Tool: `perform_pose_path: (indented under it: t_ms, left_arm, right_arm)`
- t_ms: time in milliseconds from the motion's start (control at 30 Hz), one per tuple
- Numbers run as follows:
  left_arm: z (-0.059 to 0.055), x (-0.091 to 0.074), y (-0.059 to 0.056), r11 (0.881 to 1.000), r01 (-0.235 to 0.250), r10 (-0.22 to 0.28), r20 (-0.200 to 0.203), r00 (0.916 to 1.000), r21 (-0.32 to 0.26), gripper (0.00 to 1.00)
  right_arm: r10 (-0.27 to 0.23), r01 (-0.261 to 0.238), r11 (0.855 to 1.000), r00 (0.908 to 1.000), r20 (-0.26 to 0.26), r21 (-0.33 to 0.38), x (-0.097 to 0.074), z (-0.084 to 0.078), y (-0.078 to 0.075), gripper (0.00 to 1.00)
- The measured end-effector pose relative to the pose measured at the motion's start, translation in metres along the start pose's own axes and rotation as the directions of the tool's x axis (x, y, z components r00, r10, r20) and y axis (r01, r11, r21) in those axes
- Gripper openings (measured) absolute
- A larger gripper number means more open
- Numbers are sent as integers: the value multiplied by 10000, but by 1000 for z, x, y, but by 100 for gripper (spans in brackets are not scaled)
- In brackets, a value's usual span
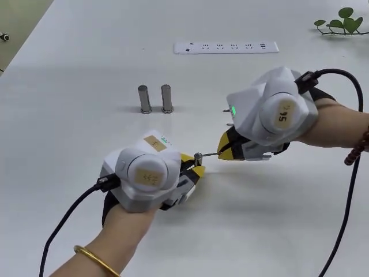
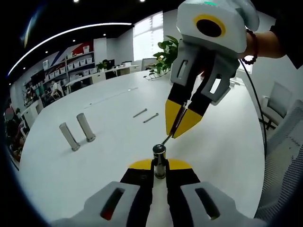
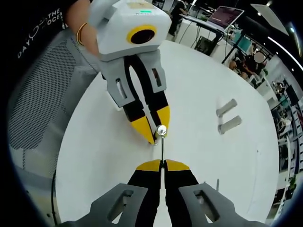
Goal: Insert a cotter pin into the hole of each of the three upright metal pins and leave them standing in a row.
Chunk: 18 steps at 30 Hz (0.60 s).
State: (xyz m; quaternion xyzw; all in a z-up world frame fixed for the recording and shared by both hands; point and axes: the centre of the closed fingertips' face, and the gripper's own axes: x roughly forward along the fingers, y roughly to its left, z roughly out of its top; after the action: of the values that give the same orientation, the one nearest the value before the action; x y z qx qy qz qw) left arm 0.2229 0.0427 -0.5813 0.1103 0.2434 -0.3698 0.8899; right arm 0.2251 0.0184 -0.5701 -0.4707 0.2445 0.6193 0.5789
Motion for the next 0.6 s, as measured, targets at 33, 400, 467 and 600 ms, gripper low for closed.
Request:
perform_pose_path:
  t_ms: [33, 400, 467, 600]
  left_arm:
    - [0, 0, 0, 10000, 8, -8, -5, 10000, 32, 6]
    - [0, 1, -1, 9997, 205, -205, 12, 9998, 115, 6]
    - [0, 1, 0, 9996, 241, -241, 9, 9997, 143, 6]
    - [0, 2, -1, 9994, 289, -289, 13, 9996, 177, 6]
  right_arm:
    - [14, -14, 10000, 10000, 8, 11, 0, 0, 0, 0]
    - [-41, 41, 10000, 9999, 160, 41, -3, 2, 0, 0]
    - [1, -3, 10000, 9996, 282, 80, -4, 5, 0, 0]
    - [68, -67, 10000, 9996, 277, -30, -3, 6, 2, 0]
